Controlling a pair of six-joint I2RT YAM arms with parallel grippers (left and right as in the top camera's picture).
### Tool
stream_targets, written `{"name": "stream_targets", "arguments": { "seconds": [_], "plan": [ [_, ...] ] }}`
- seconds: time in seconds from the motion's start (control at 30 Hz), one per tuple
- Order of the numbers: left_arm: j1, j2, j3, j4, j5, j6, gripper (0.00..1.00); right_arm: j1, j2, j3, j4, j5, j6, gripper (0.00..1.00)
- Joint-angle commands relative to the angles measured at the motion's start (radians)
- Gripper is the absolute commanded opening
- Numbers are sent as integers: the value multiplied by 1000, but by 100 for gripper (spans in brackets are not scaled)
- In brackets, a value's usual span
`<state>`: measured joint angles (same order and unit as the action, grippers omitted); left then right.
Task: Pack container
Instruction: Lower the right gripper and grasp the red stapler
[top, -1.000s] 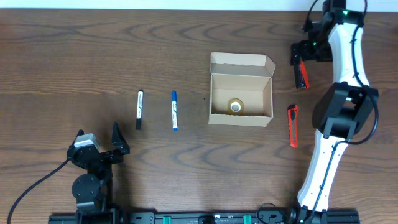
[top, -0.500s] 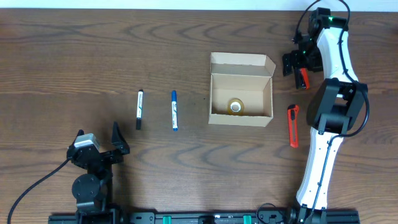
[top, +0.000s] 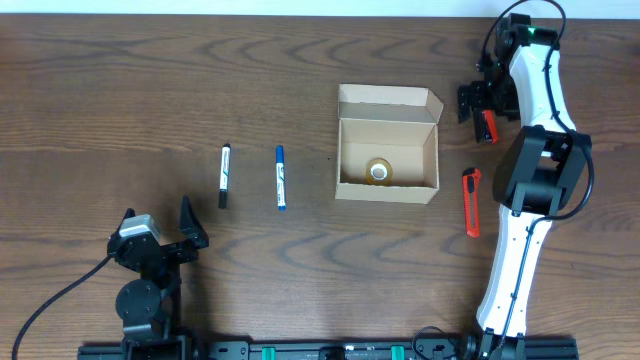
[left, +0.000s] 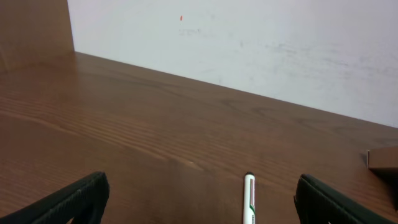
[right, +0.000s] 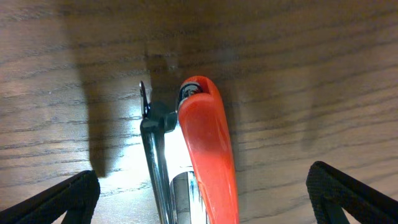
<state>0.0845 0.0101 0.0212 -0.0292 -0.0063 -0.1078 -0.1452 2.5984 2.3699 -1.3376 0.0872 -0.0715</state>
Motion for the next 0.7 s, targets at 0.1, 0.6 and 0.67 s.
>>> {"name": "stream_targets", "arguments": {
  "seconds": [0.1, 0.6, 0.67],
  "plan": [
    [7, -6, -16, -48, 10, 3, 95, -7, 22, -59, 11, 13, 21, 99],
    [7, -6, -16, -48, 10, 3, 95, -10, 22, -97, 44, 10, 11, 16],
    [7, -6, -16, -48, 10, 3, 95, -11, 22, -97, 45, 10, 11, 2]
  ]
}}
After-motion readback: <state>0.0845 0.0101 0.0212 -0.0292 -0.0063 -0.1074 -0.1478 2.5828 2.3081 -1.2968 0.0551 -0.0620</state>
